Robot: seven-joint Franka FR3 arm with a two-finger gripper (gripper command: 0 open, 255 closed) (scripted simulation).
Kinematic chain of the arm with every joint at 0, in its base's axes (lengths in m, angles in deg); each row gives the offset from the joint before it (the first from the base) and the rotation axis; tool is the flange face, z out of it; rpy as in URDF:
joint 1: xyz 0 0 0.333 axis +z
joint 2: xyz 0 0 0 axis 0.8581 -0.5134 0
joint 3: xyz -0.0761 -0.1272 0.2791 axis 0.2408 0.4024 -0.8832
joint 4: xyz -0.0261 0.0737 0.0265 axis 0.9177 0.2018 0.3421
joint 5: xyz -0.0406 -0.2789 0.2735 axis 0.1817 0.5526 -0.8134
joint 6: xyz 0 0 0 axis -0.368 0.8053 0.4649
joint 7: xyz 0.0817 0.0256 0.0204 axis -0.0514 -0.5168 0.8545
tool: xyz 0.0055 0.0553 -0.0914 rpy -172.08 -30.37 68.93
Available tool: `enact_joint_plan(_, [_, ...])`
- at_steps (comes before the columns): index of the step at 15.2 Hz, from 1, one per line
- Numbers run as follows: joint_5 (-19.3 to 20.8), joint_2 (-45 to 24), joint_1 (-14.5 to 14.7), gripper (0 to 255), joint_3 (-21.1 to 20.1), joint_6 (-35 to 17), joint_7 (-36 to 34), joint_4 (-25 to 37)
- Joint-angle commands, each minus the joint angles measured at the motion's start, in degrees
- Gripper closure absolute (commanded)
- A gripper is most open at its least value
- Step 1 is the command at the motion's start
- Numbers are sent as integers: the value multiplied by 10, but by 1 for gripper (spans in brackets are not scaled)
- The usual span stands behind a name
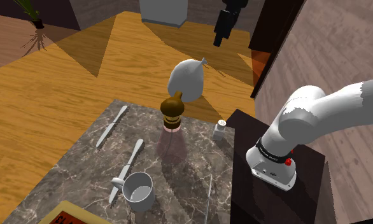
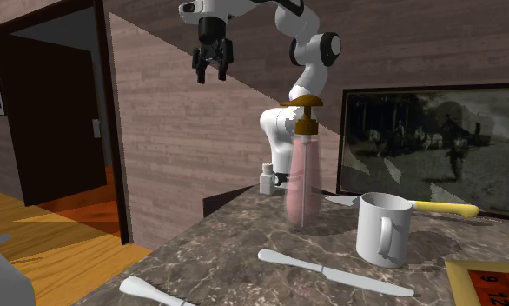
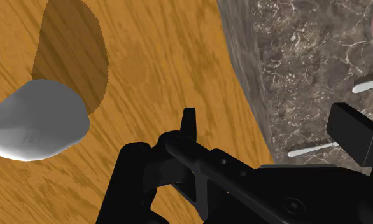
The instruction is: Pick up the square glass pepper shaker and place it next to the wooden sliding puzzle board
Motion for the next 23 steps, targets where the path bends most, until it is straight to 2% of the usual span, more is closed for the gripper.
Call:
enact_joint_plan(1, [0,0,0,0,0,0,0,0])
enact_joint_plan(11, [-42,112,29,0,-69,-72,-65,-206])
enact_joint_plan(16, [-79,157,60,0,-113,-105,-103,-296])
enact_joint_plan(21, [-130,189,106,0,-168,-140,-148,-375])
enact_joint_plan(23, [-133,187,108,0,-171,-149,-149,-382])
